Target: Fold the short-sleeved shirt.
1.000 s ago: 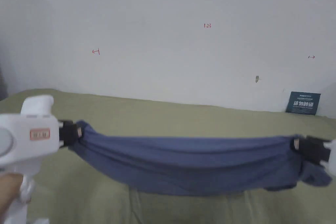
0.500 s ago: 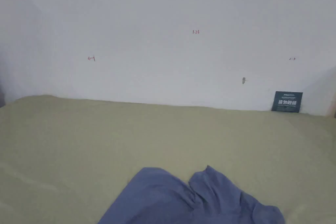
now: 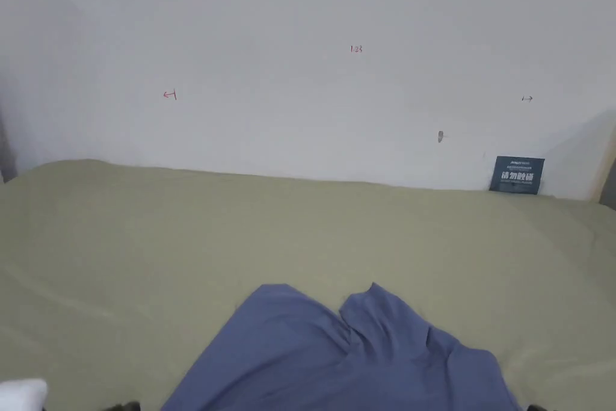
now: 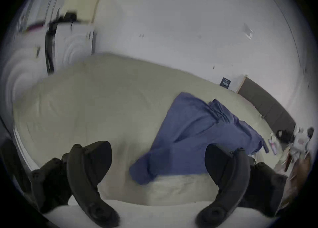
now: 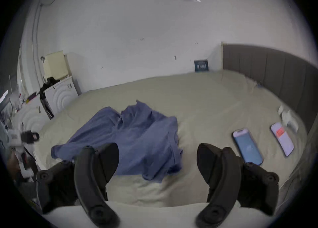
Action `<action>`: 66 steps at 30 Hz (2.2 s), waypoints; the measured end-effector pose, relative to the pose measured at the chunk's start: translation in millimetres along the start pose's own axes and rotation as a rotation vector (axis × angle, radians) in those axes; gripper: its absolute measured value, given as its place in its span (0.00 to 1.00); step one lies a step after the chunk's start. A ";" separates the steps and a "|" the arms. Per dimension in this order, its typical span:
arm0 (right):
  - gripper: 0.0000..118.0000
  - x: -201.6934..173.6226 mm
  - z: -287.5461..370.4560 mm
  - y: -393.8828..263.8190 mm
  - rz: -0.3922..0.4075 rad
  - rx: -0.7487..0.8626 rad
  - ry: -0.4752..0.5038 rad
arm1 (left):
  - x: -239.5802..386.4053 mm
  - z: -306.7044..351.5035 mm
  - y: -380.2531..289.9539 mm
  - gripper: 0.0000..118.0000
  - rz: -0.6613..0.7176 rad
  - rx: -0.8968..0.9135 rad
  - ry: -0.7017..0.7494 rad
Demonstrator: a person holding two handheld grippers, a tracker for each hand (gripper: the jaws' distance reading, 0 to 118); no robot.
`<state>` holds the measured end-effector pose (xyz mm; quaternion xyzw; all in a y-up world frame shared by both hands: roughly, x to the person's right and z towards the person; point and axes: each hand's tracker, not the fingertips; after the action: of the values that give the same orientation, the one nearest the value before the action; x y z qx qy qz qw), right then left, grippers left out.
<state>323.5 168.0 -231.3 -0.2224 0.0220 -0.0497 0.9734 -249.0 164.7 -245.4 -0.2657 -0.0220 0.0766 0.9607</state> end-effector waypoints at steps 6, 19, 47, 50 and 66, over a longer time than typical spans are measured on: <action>0.00 -17.7 4.6 -4.2 0.036 -0.040 -0.008 | 9.2 -5.3 15.7 0.00 -0.030 -0.012 0.047; 0.00 -10.4 -10.6 -9.6 -0.007 -0.121 0.054 | -12.1 -77.6 -29.2 0.80 -0.046 -0.375 -0.068; 0.62 -10.3 -404.0 82.1 0.240 -0.883 0.139 | -7.1 -95.9 -40.4 0.08 0.087 -0.461 -0.079; 0.01 -6.5 -386.3 96.0 0.185 -0.760 0.165 | -8.3 -96.1 -38.8 0.08 0.093 -0.450 -0.082; 0.01 -6.4 -160.4 268.4 0.135 -0.089 0.217 | 2.3 -42.5 113.6 0.08 0.007 -0.124 -0.127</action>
<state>330.1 340.0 -492.4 -0.2569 0.1444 -0.0066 0.9556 -258.6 239.8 -340.2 -0.3192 -0.0869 0.0950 0.9389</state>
